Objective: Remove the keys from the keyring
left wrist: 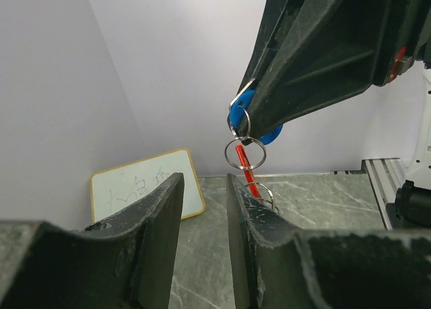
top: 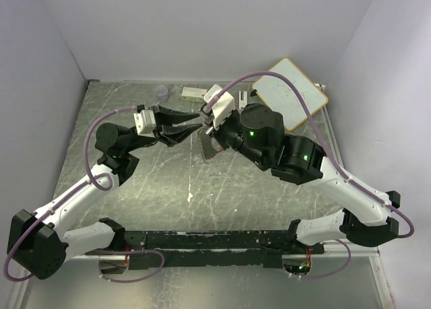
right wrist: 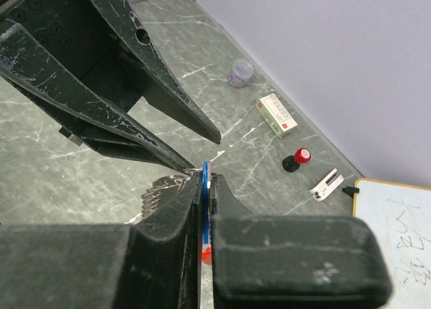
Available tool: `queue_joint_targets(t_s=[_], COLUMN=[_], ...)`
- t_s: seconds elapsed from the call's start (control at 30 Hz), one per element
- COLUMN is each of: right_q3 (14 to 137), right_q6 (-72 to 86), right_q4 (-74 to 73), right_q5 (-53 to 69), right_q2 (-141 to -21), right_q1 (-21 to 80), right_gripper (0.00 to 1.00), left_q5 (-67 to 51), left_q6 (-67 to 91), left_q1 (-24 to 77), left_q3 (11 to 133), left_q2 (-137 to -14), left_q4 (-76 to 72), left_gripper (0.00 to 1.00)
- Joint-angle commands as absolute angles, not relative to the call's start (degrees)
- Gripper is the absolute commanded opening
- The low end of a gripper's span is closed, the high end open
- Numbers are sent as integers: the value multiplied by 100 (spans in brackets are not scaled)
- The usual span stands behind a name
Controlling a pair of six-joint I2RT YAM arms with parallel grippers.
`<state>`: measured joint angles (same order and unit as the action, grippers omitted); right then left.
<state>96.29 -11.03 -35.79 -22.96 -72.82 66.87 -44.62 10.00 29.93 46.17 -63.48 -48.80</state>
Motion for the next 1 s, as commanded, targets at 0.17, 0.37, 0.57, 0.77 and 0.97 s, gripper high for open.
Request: queue_joint_targets(t_s=[0.17,0.37,0.57,0.77,0.97], right_q3=[9606,9598,9589,9547,9541], right_q6=[-1129,-1125,-1134,-1136,-1143], right_q4=[-3295,-3273,-3246,-3230,-3217], right_q5=[-2133,-2114,-2114,-2136,-2110], right_q2=[-7196,-7224,-7243,-7242,-7251], right_q1=[6698,6698,6697,6702,6698], right_gripper=[0,0,0,0,0], left_q5=[-4290,-4325,-4529,-4607,-4693], left_q6=[1449,1808,2123,2284,2458], left_q1=[2953,2952,2953,2953,2953], left_q3=[4479,4465,4504,4513,4551], left_q2=[-6300,-6477,-6671,-6768,-6902], left_q4=[-5733,-6123,-6391,-6515,-6778], left_gripper=[41,40,39,39,38])
